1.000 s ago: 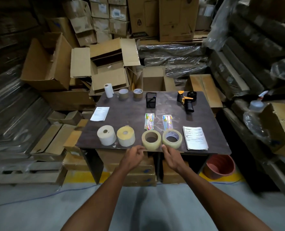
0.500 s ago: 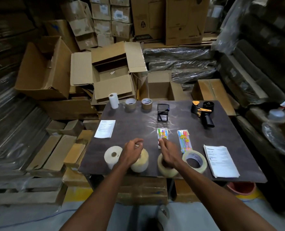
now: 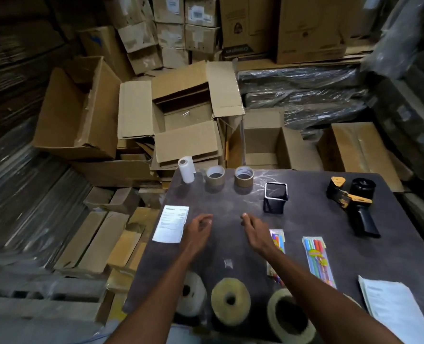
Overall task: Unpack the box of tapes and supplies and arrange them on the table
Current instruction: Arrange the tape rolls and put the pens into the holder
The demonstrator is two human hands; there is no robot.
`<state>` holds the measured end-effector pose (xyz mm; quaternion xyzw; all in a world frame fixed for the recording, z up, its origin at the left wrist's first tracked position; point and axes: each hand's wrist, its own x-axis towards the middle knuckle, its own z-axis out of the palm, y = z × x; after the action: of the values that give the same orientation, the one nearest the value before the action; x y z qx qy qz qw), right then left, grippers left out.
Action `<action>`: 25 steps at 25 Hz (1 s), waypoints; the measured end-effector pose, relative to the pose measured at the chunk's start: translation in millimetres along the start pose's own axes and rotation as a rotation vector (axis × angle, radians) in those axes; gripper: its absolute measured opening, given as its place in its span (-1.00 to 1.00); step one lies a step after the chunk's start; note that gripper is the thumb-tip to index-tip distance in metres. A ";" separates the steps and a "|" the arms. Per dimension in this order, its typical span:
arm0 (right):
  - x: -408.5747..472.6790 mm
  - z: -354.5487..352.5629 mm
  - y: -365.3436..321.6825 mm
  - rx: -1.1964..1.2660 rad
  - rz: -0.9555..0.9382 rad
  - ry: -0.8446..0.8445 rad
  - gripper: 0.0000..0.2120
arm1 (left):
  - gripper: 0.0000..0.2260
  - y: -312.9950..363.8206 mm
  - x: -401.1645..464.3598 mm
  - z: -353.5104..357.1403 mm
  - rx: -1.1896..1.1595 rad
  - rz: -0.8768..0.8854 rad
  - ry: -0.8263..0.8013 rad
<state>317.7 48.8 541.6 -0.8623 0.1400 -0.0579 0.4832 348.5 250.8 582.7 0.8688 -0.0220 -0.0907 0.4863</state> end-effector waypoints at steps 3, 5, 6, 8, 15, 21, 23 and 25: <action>28.6 17.5 3.7 -0.028 0.015 -0.032 -0.62 | -0.79 -3.6 28.2 -7.3 -0.049 -0.070 0.029; 48.3 29.1 1.8 -0.067 0.012 -0.057 -0.65 | -0.79 -7.4 55.3 -17.1 -0.074 -0.080 0.028; 57.8 33.5 -0.6 -0.083 0.004 -0.060 -0.66 | -0.78 -9.3 70.0 -22.1 -0.078 -0.081 0.018; 81.1 42.6 -10.9 -0.067 -0.003 -0.079 -0.71 | -0.73 -9.7 103.6 -36.2 -0.099 -0.102 0.029; 171.8 90.5 -38.0 -0.197 0.027 -0.042 -0.65 | -0.52 -28.5 217.4 -61.8 -0.211 -0.212 0.112; 213.3 115.5 -41.9 -0.251 0.104 0.011 -0.29 | -0.12 -53.0 275.2 -56.3 -0.136 -0.254 0.054; 224.4 120.9 -38.6 -0.263 0.116 0.010 -0.13 | -0.07 -57.2 288.5 -52.9 -0.071 -0.231 0.034; 233.9 126.1 -34.6 -0.242 0.139 0.003 0.00 | -0.08 -61.7 302.9 -50.0 -0.020 -0.196 0.029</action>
<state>577.0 99.4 496.3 -0.9024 0.2060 -0.0082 0.3783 652.0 287.1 514.6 0.8632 0.0709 -0.1252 0.4839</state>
